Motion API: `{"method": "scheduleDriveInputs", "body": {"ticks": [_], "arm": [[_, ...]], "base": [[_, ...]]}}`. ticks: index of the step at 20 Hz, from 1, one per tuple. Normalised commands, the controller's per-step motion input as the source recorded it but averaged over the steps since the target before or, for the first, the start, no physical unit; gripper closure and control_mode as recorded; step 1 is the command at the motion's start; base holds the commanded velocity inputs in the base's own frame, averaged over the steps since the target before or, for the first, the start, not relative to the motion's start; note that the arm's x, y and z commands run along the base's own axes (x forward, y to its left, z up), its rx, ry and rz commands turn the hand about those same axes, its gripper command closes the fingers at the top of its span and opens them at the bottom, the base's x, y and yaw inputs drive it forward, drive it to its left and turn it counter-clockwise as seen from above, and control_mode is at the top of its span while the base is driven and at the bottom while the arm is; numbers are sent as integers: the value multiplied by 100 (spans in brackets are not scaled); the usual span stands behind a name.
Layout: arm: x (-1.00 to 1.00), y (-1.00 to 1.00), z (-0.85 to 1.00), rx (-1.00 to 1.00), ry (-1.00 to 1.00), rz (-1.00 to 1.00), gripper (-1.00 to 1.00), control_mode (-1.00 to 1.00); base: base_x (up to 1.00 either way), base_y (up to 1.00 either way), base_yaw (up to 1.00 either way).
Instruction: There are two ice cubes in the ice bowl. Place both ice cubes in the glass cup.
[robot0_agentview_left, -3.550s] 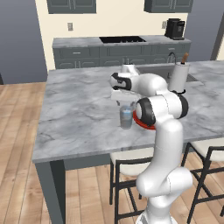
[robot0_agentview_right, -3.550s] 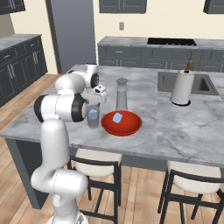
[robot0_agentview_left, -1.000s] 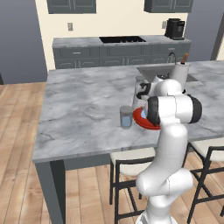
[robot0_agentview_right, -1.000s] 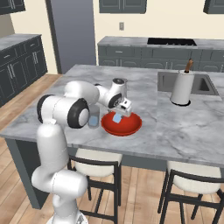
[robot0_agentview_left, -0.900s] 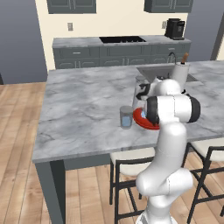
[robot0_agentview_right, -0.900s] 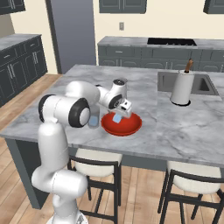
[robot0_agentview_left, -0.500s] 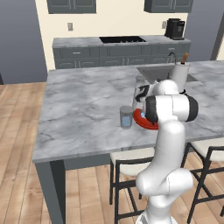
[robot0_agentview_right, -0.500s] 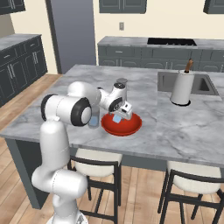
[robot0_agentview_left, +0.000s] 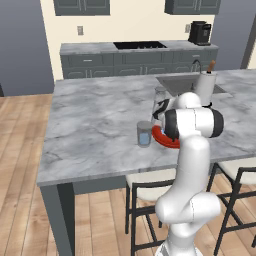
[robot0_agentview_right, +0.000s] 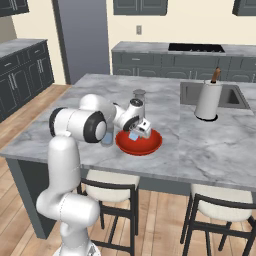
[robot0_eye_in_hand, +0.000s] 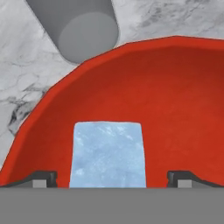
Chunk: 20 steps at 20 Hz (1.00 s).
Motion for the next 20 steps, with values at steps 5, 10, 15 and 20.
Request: {"method": "scheduleDriveInputs", "body": {"ticks": [5, 10, 15, 20], "arm": [[5, 0, -12, 0, 0, 0, -100, -100], [8, 0, -9, 0, 0, 0, 100, -100], [0, 0, 3, 0, 0, 0, 100, -100], [-23, 1, 94, 2, 3, -6, 100, -100]], "base": [[0, 0, 0], [0, 0, 0], [0, 0, 0], [0, 0, 0]]}}
